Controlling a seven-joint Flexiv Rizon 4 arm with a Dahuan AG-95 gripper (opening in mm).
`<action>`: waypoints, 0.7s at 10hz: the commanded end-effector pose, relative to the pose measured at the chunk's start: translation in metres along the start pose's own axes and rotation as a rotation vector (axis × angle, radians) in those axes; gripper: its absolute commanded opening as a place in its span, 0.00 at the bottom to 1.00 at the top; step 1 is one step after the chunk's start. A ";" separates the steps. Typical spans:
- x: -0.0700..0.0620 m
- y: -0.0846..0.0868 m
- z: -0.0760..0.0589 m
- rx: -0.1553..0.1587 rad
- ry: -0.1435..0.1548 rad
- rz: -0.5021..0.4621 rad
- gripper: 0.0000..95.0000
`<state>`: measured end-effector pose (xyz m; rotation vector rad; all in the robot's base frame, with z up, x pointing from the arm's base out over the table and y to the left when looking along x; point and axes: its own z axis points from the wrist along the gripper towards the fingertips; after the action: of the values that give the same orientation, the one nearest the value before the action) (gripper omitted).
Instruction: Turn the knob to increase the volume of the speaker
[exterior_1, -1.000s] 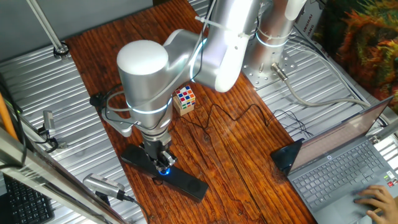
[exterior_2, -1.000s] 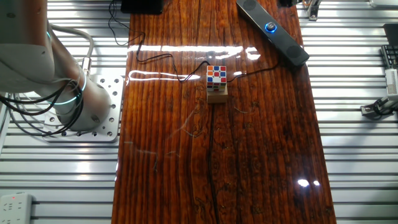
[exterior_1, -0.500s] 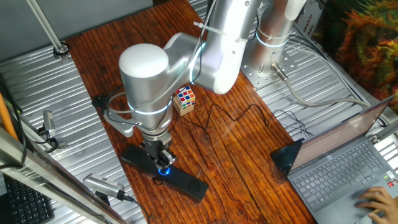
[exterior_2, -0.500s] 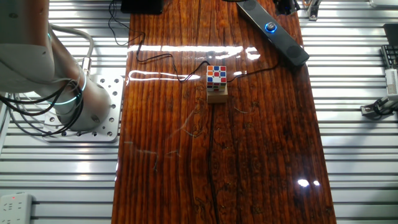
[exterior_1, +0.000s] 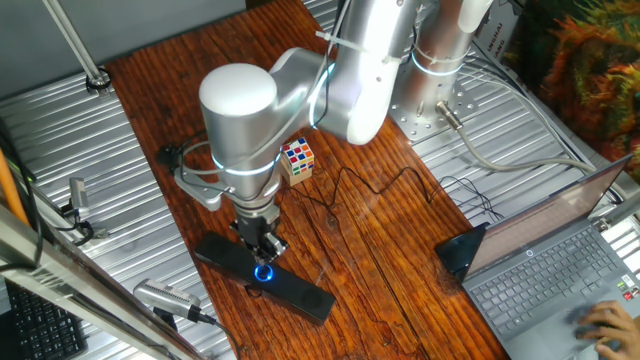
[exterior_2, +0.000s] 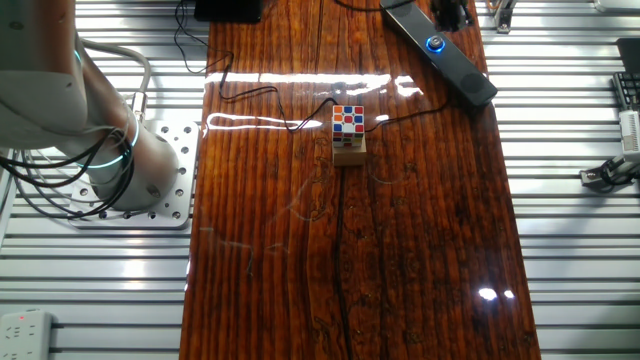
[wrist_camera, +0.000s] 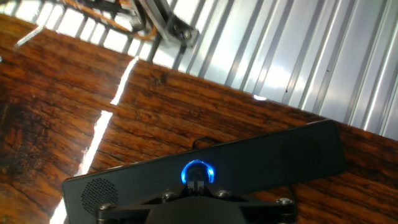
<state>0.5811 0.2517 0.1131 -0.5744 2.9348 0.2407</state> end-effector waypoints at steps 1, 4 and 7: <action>0.000 0.001 0.002 0.003 -0.002 -0.001 0.00; 0.002 0.002 0.003 0.005 -0.007 0.005 0.00; 0.001 0.002 0.006 0.011 -0.008 0.007 0.00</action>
<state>0.5802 0.2549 0.1083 -0.5621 2.9296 0.2303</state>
